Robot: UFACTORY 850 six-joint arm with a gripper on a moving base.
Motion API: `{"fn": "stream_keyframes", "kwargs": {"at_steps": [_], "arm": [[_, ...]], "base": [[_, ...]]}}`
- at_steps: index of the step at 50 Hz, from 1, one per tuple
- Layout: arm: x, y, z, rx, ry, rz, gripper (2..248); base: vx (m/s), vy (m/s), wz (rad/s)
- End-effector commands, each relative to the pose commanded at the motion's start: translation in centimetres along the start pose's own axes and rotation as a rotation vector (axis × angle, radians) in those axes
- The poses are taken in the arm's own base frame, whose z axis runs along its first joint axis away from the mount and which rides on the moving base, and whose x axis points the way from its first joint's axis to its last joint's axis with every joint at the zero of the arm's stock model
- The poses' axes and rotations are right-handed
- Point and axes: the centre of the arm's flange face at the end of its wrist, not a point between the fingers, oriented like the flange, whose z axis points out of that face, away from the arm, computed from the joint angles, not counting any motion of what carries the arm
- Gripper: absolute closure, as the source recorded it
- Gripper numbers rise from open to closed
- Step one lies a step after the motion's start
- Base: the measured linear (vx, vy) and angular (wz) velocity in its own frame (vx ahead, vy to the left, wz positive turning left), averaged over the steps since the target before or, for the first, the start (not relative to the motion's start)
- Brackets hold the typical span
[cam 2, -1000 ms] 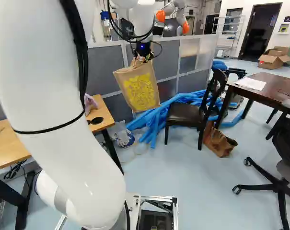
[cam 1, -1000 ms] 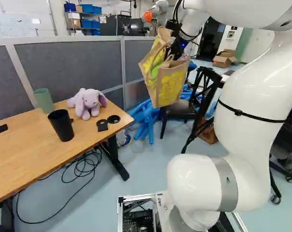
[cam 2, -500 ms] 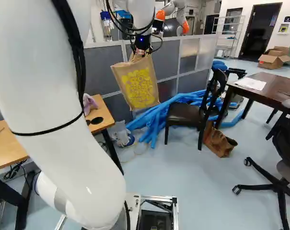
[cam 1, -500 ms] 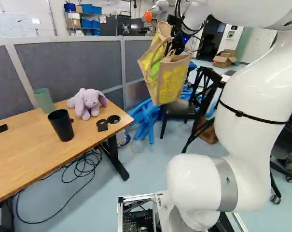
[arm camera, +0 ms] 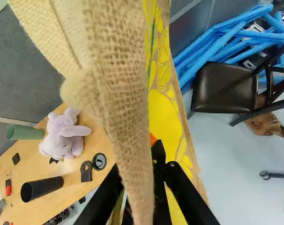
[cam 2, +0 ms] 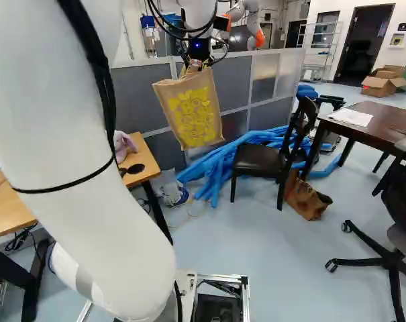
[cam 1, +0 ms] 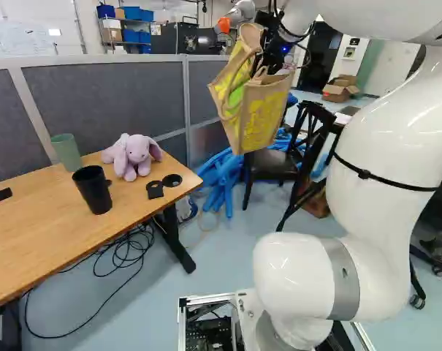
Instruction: Pick up the bag on the ground and place it on the table
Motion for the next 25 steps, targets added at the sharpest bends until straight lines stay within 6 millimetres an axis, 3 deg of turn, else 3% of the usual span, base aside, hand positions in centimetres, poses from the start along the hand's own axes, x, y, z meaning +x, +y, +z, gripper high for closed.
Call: {"fn": "stream_keyframes", "kwargs": {"at_steps": [25], "arm": [[0.08, -0.08, -0.28, -0.001, 0.005, -0.002, 229]], "base": [[0.0, 0.0, 0.0]]}}
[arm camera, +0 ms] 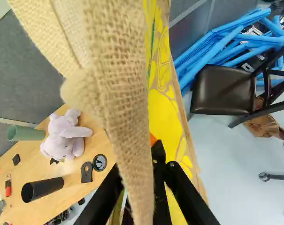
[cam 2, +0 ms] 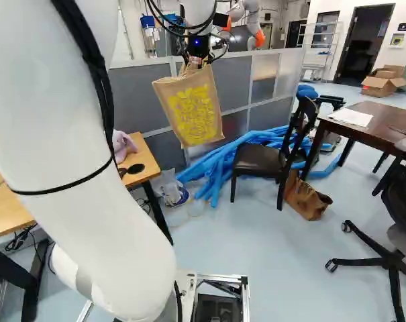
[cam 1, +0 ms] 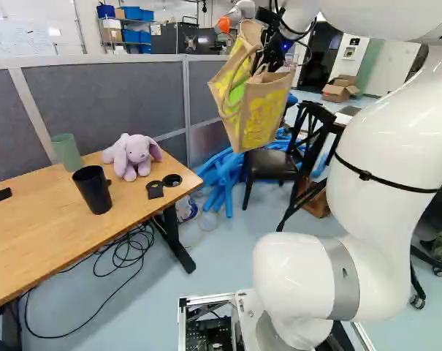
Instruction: Pick up the bag on the ground and place it on the table
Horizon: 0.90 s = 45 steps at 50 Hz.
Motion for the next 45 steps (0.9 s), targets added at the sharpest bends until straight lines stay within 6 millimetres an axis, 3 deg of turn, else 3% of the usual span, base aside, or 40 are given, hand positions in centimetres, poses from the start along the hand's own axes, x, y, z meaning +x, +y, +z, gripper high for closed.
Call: {"fn": "stream_keyframes", "kwargs": {"at_steps": [23, 45], "arm": [[0.0, 0.0, 0.0, 0.0, 0.0, 0.0, 229], [0.0, 0.0, 0.0, 0.0, 0.0, 0.0, 229]], "base": [[-0.011, 0.0, 0.002], [-0.113, 0.002, 0.013]]}}
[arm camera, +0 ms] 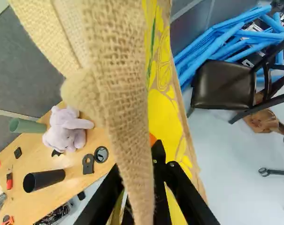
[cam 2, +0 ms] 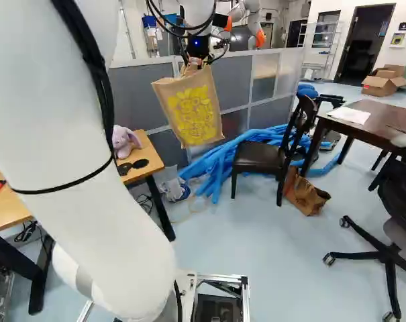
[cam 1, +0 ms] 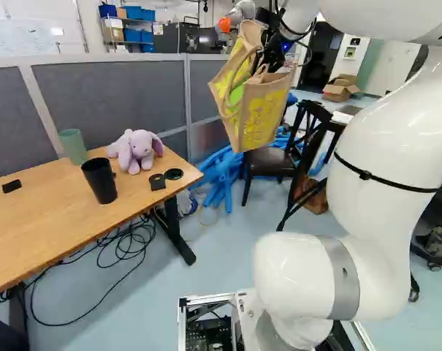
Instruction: Pick up the bag on the ground and place it on the table
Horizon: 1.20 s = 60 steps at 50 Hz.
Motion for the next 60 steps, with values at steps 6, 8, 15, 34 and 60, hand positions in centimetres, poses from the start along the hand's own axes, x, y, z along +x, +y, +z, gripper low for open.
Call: {"fn": "stream_keyframes", "kwargs": {"at_steps": [6, 8, 15, 34, 60], "arm": [[0.0, 0.0, 0.0, 0.0, 0.0, 0.0, 229], [0.0, 0.0, 0.0, 0.0, 0.0, 0.0, 229], [0.0, 0.0, 0.0, 0.0, 0.0, 0.0, 229], [0.0, 0.0, 0.0, 0.0, 0.0, 0.0, 229], [0.0, 0.0, 0.0, 0.0, 0.0, 0.0, 229]], "base": [[-0.255, -0.001, 0.022], [-0.276, 0.0, 0.029], [-0.277, 0.001, 0.036], [-0.217, -0.002, 0.023], [-0.126, 0.034, 0.165]]}}
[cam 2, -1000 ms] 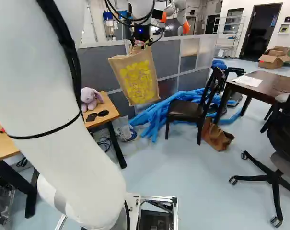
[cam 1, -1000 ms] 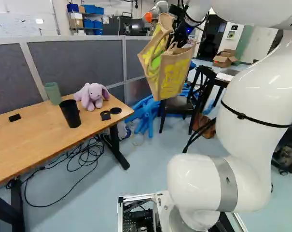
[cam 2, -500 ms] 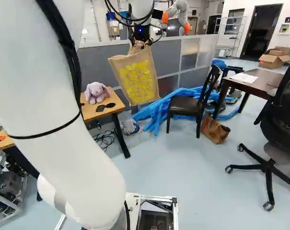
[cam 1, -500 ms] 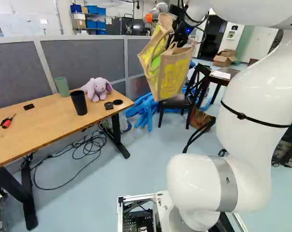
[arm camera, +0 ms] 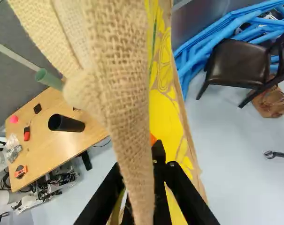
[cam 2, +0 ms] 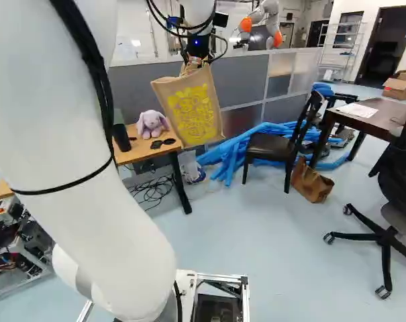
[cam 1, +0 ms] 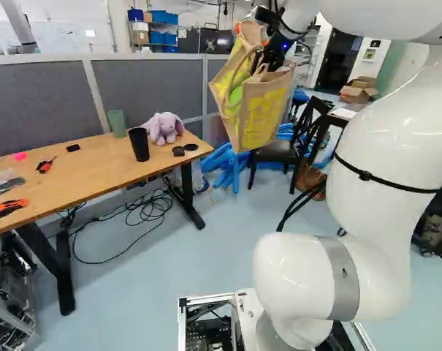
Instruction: Pick up the bag on the ground and place it on the table
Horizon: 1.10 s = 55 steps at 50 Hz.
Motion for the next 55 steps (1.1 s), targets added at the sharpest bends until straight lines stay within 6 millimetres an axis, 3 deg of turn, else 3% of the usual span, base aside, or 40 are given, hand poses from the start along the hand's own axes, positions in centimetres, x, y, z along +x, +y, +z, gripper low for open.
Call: {"fn": "stream_keyframes", "kwargs": {"at_steps": [55], "arm": [[0.0, 0.0, 0.0, 0.0, 0.0, 0.0, 229]], "base": [[-0.066, 0.042, 0.191]]}}
